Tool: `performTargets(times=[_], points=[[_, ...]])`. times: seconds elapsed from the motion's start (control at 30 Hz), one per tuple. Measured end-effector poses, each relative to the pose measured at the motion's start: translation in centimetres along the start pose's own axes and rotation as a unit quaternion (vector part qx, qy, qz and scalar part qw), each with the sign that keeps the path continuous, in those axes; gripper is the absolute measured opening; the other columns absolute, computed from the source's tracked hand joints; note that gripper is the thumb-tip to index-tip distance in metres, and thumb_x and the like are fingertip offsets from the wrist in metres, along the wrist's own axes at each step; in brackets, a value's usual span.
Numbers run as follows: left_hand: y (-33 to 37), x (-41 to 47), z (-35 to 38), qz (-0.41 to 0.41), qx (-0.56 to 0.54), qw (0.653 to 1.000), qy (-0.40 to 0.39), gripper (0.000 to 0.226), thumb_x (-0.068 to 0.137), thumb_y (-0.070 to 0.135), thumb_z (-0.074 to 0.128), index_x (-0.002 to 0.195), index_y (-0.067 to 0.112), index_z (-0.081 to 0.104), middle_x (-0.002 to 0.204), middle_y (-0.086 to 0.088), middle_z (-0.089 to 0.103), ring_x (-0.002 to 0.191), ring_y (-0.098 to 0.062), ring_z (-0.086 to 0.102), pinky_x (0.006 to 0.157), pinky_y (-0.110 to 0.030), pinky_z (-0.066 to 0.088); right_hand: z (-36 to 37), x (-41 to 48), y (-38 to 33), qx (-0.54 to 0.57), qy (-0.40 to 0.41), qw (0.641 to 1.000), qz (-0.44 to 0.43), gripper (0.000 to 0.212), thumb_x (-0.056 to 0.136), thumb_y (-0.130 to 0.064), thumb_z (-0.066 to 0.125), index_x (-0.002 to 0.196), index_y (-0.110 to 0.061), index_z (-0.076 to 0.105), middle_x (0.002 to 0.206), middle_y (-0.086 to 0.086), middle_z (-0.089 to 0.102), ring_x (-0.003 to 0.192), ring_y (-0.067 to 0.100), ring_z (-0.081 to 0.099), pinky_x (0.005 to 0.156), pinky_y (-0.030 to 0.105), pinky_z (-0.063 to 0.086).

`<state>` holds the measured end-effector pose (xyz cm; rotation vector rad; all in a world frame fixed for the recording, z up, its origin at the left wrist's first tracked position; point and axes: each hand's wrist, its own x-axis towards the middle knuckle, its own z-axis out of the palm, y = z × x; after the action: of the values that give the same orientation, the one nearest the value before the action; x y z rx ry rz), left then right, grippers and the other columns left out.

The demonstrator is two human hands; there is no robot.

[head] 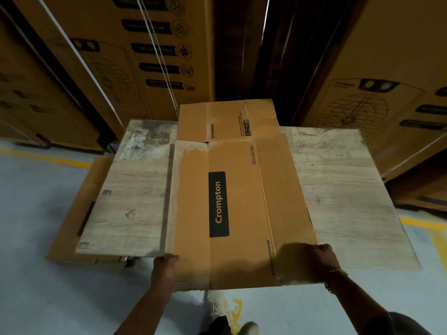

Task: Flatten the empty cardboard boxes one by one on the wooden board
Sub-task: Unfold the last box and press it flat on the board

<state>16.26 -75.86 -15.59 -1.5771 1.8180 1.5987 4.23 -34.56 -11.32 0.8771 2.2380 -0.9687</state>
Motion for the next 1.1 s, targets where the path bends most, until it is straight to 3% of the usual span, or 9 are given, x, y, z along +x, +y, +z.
performTargets(times=[0.07, 0.2, 0.27, 0.37, 0.47, 0.6, 0.7, 0.93, 1.1], points=[[0.1, -0.5, -0.1, 0.018, 0.041, 0.999, -0.001, 0.051, 0.073, 0.043, 0.062, 0.111, 0.008, 0.061, 0.108, -0.014, 0.064, 0.089, -0.029, 0.056, 0.083, -0.038, 0.043, -0.1, -0.3, 0.1, 0.030, -0.023, 0.999, -0.021, 0.040, 0.095, -0.031, 0.055, 0.118, 0.002, 0.048, 0.123, 0.023, 0.058, 0.102, 0.032, 0.053, 0.100, 0.050, 0.041], [1.9, -4.1, -1.0, 0.065, 0.057, 0.996, 0.019, 0.051, 0.086, 0.050, 0.052, 0.115, 0.011, 0.065, 0.126, -0.016, 0.061, 0.104, -0.030, 0.054, 0.088, -0.035, 0.038, -0.4, -0.4, 1.9, 0.049, -0.024, 0.995, -0.082, 0.062, 0.065, -0.063, 0.066, 0.097, -0.010, 0.066, 0.095, 0.008, 0.074, 0.092, 0.031, 0.066, 0.092, 0.051, 0.050], [1.4, -6.1, -1.8, 0.092, 0.067, 0.991, 0.065, 0.059, 0.095, 0.055, 0.052, 0.129, 0.008, 0.061, 0.135, -0.017, 0.058, 0.121, -0.036, 0.053, 0.090, -0.037, 0.035, -0.9, -1.3, 2.7, 0.047, -0.019, 0.995, -0.085, 0.059, 0.069, -0.067, 0.069, 0.087, -0.011, 0.072, 0.082, 0.003, 0.076, 0.083, 0.027, 0.070, 0.086, 0.049, 0.055], [-0.4, -9.7, -2.8, 0.118, 0.077, 0.987, 0.072, 0.066, 0.093, 0.056, 0.057, 0.137, 0.007, 0.055, 0.139, -0.017, 0.056, 0.125, -0.036, 0.053, 0.095, -0.038, 0.040, -2.0, -3.7, 3.5, -0.004, 0.039, 0.986, -0.159, 0.051, 0.082, -0.066, 0.062, 0.081, -0.016, 0.067, 0.079, 0.006, 0.072, 0.077, 0.027, 0.067, 0.079, 0.044, 0.055], [-1.8, -12.8, -3.3, 0.163, 0.057, 0.984, 0.042, 0.055, 0.094, 0.049, 0.058, 0.129, 0.007, 0.062, 0.124, -0.008, 0.064, 0.118, -0.031, 0.058, 0.090, -0.032, 0.043, -2.6, -6.5, 4.1, -0.052, 0.088, 0.968, -0.230, 0.047, 0.088, -0.066, 0.050, 0.081, -0.020, 0.059, 0.079, 0.007, 0.066, 0.077, 0.032, 0.064, 0.072, 0.039, 0.051], [-3.8, -16.2, -5.0, 0.255, 0.083, 0.960, 0.079, 0.050, 0.090, 0.061, 0.047, 0.111, 0.023, 0.071, 0.092, 0.011, 0.071, 0.087, -0.015, 0.068, 0.081, -0.036, 0.055, -1.8, -10.0, 3.6, -0.069, 0.118, 0.945, -0.298, 0.041, 0.093, -0.054, 0.047, 0.073, -0.019, 0.052, 0.072, 0.015, 0.064, 0.074, 0.039, 0.065, 0.067, 0.043, 0.051], [-5.7, -17.8, -8.5, 0.259, 0.048, 0.958, 0.110, 0.041, 0.092, 0.061, 0.048, 0.104, 0.029, 0.071, 0.084, 0.011, 0.073, 0.080, -0.008, 0.068, 0.077, -0.036, 0.057, -0.6, -12.5, 2.5, -0.036, 0.119, 0.939, -0.319, 0.041, 0.090, -0.049, 0.055, 0.068, -0.015, 0.052, 0.068, 0.019, 0.059, 0.081, 0.043, 0.066, 0.066, 0.042, 0.046], [-9.5, -18.0, -19.9, 0.265, -0.040, 0.934, 0.237, 0.036, 0.090, 0.054, 0.060, 0.082, 0.021, 0.073, 0.078, 0.004, 0.074, 0.080, -0.012, 0.069, 0.075, -0.035, 0.053, 7.3, -18.7, -4.0, -0.024, 0.067, 0.907, -0.416, 0.070, 0.074, -0.081, 0.037, 0.062, -0.013, 0.047, 0.065, 0.017, 0.062, 0.076, 0.040, 0.064, 0.065, 0.039, 0.045], [-9.7, -16.3, -29.9, 0.270, -0.052, 0.916, 0.290, 0.014, 0.095, 0.038, 0.060, 0.091, 0.027, 0.068, 0.074, 0.016, 0.066, 0.072, 0.002, 0.061, 0.069, -0.031, 0.050, 17.2, -23.6, -10.4, -0.042, 0.021, 0.873, -0.485, 0.074, 0.070, -0.081, 0.031, 0.062, -0.009, 0.048, 0.060, 0.014, 0.059, 0.070, 0.038, 0.060, 0.061, 0.039, 0.042]])
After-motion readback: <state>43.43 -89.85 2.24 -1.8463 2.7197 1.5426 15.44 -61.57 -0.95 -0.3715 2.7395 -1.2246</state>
